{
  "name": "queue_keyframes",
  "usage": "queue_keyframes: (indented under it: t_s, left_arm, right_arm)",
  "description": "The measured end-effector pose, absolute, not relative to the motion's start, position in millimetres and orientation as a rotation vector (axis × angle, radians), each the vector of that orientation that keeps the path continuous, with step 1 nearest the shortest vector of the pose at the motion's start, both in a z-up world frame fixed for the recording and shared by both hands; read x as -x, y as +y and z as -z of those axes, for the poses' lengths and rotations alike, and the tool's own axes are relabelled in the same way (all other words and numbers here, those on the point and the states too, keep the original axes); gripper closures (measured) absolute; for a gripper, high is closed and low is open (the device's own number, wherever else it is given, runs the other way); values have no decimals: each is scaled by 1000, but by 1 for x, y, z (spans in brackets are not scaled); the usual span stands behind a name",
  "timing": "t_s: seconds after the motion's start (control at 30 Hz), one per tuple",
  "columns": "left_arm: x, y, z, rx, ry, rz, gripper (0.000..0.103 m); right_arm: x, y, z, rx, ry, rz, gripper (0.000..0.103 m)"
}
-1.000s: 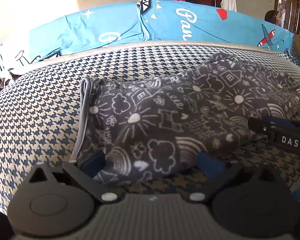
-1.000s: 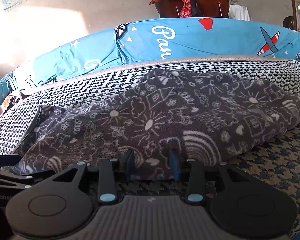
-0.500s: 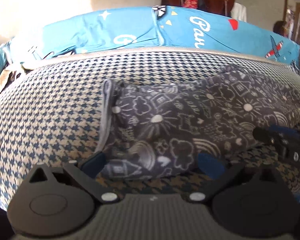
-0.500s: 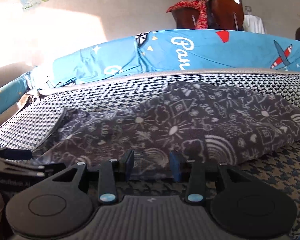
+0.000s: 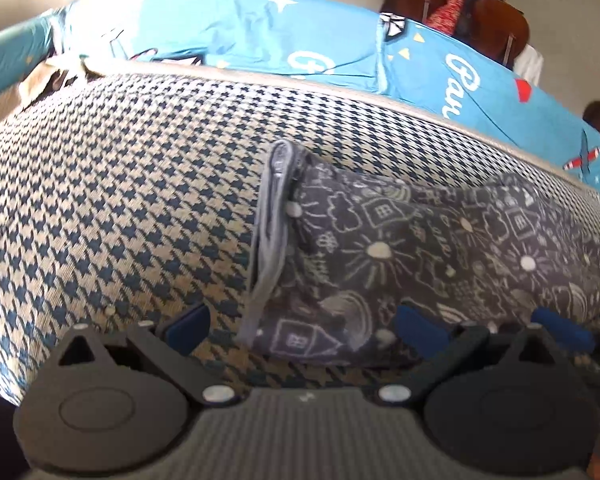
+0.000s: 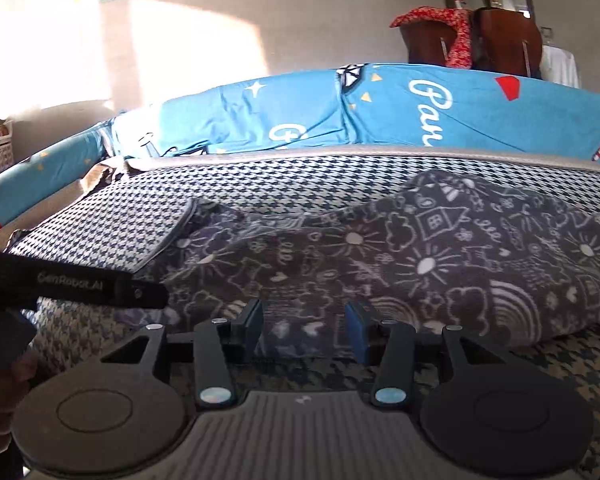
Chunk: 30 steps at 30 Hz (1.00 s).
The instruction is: Fold clothes
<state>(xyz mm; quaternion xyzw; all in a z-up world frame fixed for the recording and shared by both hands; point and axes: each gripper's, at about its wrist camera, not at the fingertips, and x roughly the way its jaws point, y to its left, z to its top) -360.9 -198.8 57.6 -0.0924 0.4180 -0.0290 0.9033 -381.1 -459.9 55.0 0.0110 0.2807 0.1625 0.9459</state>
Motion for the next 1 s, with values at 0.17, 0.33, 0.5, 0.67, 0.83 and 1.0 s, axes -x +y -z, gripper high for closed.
queue_keyframes:
  t_s: [0.17, 0.33, 0.5, 0.67, 0.83, 1.0]
  left_arm:
    - [344, -182, -55, 258, 921, 29, 0]
    - [328, -170, -60, 288, 945, 16, 0]
    - [323, -165, -64, 269, 940, -11, 0]
    - [321, -161, -61, 278, 965, -28, 0]
    - [317, -165, -66, 241, 965, -7, 0]
    - [310, -162, -69, 233, 966, -7, 0]
  right_arm:
    - [386, -435, -60, 59, 546, -411, 57]
    - [386, -409, -63, 123, 531, -498, 56]
    - [387, -384, -61, 216, 517, -569, 55]
    - [385, -364, -58, 278, 503, -634, 50]
    - [380, -348, -55, 348, 486, -687, 49]
    - [369, -337, -47, 429, 489, -720, 48]
